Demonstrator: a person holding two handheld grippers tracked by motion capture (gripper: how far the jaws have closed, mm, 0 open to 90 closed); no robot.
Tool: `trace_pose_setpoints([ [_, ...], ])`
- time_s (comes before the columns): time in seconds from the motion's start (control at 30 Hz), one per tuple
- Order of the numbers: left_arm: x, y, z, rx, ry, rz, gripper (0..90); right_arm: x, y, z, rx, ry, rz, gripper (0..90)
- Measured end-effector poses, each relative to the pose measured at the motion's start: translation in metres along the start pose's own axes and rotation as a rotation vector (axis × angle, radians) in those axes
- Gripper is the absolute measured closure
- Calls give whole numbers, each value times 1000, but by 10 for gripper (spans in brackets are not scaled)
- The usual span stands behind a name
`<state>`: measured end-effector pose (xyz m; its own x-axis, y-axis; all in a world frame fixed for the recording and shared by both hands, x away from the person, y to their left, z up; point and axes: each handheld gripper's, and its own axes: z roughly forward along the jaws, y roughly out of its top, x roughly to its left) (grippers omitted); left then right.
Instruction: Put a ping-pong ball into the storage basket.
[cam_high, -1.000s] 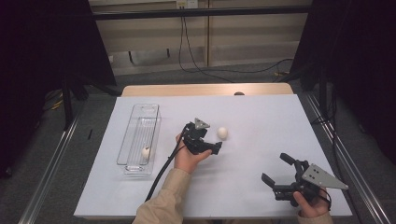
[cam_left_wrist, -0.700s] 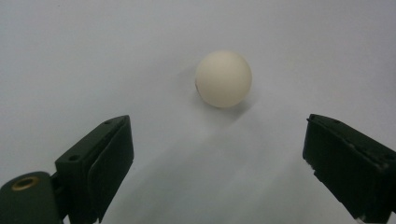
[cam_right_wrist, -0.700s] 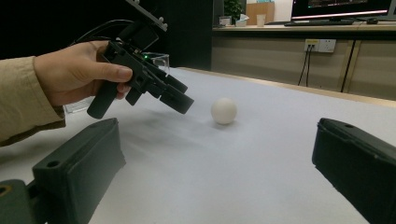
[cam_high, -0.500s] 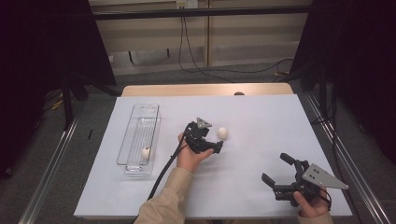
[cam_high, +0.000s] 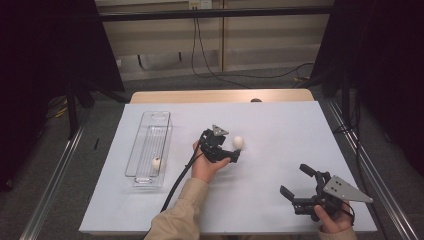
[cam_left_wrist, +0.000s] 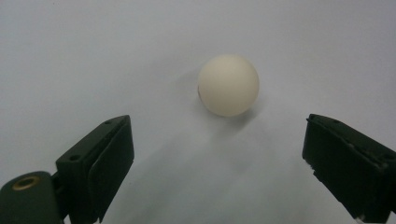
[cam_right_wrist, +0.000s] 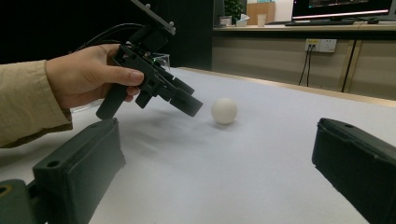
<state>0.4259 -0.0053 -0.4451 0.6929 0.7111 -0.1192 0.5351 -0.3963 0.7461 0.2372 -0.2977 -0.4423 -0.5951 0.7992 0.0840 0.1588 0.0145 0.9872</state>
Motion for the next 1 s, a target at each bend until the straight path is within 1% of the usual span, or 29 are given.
trace_pose_setpoints([
  [0.07, 0, 0, 1, -2, 1, -7, 90, 0, 0, 0, 0, 0, 0, 10],
  [0.17, 1, 1, 2, 0, 3, -3, 90, 0, 0, 0, -2, -1, 0, 10],
  [0.23, 1, 1, 3, -9, 3, -13, 91, 0, 0, 0, -2, 0, -1, 10],
  [0.33, 1, 2, 3, -5, 2, -5, 92, 0, 0, 0, 0, 0, 0, 10],
  [0.37, 1, 2, 4, -7, 3, -8, 92, 0, 0, 0, -1, 0, 0, 10],
  [0.4, 2, 2, 4, -4, 6, -2, 93, 0, 0, 0, -2, 1, 0, 10],
  [0.5, 1, 2, 5, -9, 3, -12, 93, 0, 0, 0, -2, 1, 0, 10],
  [0.6, 0, 3, 6, -10, 3, -13, 94, 0, 0, 0, -2, 2, -1, 10],
  [0.73, 0, 4, 8, -4, 9, 0, 94, 0, 0, 0, -3, 1, -1, 10],
  [0.8, -1, 4, 9, -4, 2, -5, 94, 0, 0, 0, -3, 2, -1, 10],
  [0.83, -2, 5, 9, -2, 3, 1, 94, 0, 0, 0, -3, 2, -1, 10],
  [1.0, -4, 6, 12, -7, 6, -3, 96, 0, 0, 0, -3, 2, -2, 10],
])
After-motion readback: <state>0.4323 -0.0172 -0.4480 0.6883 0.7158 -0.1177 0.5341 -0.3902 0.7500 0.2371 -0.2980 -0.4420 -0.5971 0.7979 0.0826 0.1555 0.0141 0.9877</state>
